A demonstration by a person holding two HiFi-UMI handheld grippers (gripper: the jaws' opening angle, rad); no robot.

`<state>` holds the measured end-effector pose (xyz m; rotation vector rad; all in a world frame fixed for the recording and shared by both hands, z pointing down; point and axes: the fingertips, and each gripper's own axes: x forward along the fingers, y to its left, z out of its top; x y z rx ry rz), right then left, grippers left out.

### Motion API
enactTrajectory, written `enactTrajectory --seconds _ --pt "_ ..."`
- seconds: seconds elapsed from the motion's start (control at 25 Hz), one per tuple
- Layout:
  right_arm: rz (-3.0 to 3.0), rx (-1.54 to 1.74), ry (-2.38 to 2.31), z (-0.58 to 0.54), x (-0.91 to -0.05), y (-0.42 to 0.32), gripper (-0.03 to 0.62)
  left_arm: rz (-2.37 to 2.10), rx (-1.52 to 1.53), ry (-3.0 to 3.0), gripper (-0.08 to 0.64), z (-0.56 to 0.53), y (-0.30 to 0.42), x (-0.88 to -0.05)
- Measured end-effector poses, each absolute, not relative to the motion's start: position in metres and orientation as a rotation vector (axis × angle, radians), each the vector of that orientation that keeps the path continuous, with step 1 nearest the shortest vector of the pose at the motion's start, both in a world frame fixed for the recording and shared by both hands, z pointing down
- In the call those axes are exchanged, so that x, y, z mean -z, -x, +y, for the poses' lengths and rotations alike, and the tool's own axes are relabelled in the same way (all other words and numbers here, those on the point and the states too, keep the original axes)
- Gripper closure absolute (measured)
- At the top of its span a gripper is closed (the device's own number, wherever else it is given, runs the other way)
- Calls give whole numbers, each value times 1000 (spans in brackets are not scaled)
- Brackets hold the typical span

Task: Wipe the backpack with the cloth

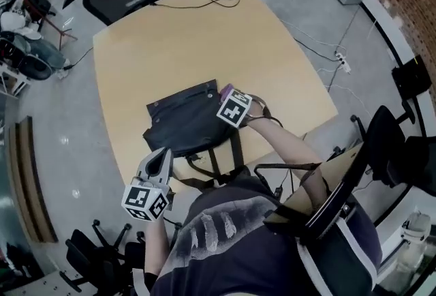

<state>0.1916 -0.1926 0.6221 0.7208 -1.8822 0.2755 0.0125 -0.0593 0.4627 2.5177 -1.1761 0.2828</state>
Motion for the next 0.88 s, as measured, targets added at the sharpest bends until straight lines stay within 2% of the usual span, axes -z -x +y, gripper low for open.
enactTrajectory --seconds 0.48,0.88 --pt "-1996 -234 -556 -153 -623 -96 535 -1328 -282 -2389 552 -32 23 -483" --pt "-2153 -36 -4 -54 -621 60 535 -1500 -249 -2288 552 -11 58 -480"
